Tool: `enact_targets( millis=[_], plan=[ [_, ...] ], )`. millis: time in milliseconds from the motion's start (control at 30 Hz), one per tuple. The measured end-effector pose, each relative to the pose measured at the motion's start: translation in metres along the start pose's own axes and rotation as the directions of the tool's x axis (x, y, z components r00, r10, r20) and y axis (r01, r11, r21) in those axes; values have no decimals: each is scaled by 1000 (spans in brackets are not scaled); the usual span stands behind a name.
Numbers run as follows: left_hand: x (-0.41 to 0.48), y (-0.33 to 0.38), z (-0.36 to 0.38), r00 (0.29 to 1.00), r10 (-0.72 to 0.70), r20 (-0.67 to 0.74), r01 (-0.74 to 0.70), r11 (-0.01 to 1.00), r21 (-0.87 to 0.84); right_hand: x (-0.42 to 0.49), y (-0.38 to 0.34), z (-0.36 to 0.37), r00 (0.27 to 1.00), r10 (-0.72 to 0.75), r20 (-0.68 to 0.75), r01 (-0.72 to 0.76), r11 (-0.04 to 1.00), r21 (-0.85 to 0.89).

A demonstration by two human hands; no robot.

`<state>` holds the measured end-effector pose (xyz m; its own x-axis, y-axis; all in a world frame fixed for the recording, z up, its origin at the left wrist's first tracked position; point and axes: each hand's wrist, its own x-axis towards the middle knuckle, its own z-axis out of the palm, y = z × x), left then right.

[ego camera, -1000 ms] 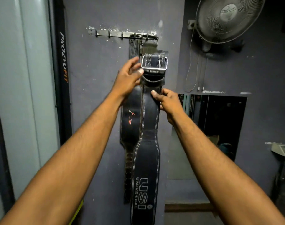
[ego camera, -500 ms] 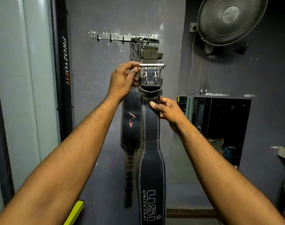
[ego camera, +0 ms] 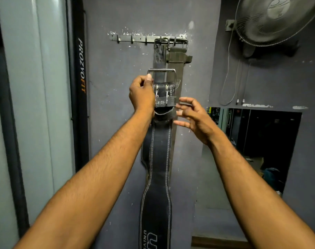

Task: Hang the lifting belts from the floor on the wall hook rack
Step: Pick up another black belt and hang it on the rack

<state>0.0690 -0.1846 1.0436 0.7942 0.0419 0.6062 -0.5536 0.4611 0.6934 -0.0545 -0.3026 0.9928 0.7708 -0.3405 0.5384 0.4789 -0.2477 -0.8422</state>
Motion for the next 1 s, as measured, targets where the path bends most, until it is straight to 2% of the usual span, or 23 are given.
enact_targets(
  millis=[67,167,333,467,533,633,733,800,933,1000],
  plan=[
    [3,-8,1,999,-24,26,24,1000,-7,12,-2,9,991,-95,-94,95,995,-3],
    [10,-20,0,995,-70,70,74,995,-61,34,3,27,964,-219,-153,220,975,-12],
    [49,-46,-14,963,-216,162,260,904,-340,75,26,49,912,-333,-240,325,943,-75],
    [92,-82,-28,952,-275,134,303,908,-289,122,53,68,886,-385,-259,358,922,-148],
    [111,-94,-32,953,-259,155,294,913,-284,141,63,74,887,-389,-250,354,919,-173],
    [136,-110,-34,968,-177,177,221,938,-268,171,76,82,874,-412,-256,366,907,-209],
    [156,-135,-28,974,-13,227,54,983,-175,205,85,85,857,-431,-282,383,899,-210],
    [171,-151,-23,962,49,270,-17,993,-120,229,90,84,846,-441,-298,390,895,-216],
    [203,-174,-3,925,170,339,-198,979,51,278,92,79,822,-465,-330,414,885,-214],
    [220,-175,10,916,238,324,-295,945,139,307,90,74,820,-460,-340,419,888,-190]
  ],
)
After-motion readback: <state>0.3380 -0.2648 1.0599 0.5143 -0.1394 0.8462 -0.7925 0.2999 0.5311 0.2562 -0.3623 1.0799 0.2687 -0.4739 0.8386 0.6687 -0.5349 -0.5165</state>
